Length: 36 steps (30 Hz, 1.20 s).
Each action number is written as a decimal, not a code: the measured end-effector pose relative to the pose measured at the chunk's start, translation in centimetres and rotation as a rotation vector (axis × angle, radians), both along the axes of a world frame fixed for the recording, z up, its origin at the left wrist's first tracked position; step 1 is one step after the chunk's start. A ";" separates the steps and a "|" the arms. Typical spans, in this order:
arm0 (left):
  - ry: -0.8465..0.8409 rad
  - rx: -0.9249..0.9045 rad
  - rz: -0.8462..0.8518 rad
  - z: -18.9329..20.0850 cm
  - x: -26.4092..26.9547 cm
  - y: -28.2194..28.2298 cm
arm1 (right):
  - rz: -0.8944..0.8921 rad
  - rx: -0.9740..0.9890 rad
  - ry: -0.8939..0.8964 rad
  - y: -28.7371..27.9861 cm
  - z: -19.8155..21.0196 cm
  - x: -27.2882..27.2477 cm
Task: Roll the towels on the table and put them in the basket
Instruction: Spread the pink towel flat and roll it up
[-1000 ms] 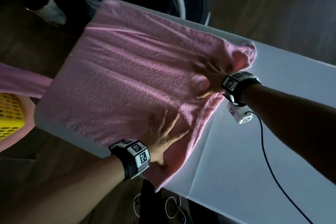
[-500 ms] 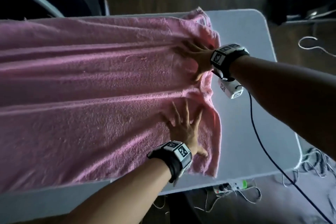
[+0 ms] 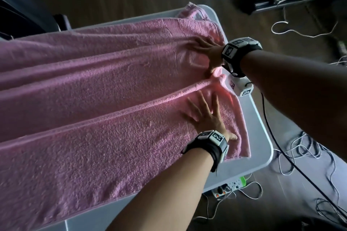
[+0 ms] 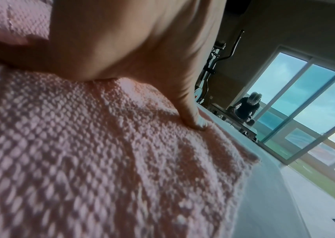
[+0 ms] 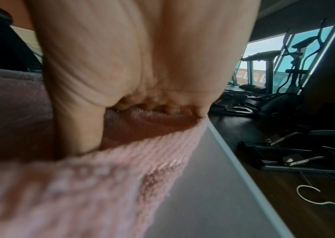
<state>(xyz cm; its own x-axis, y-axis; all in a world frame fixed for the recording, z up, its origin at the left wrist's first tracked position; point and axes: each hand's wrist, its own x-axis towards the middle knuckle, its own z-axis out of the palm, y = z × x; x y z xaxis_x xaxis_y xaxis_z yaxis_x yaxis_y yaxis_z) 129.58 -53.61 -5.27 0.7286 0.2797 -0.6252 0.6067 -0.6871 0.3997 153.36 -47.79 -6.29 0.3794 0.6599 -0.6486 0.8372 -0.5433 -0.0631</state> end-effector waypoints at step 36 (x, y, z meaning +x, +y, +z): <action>-0.309 0.232 -0.140 0.6 -37.0 19.7 | -0.402 0.653 -0.036 -18.9 0.2 -31.3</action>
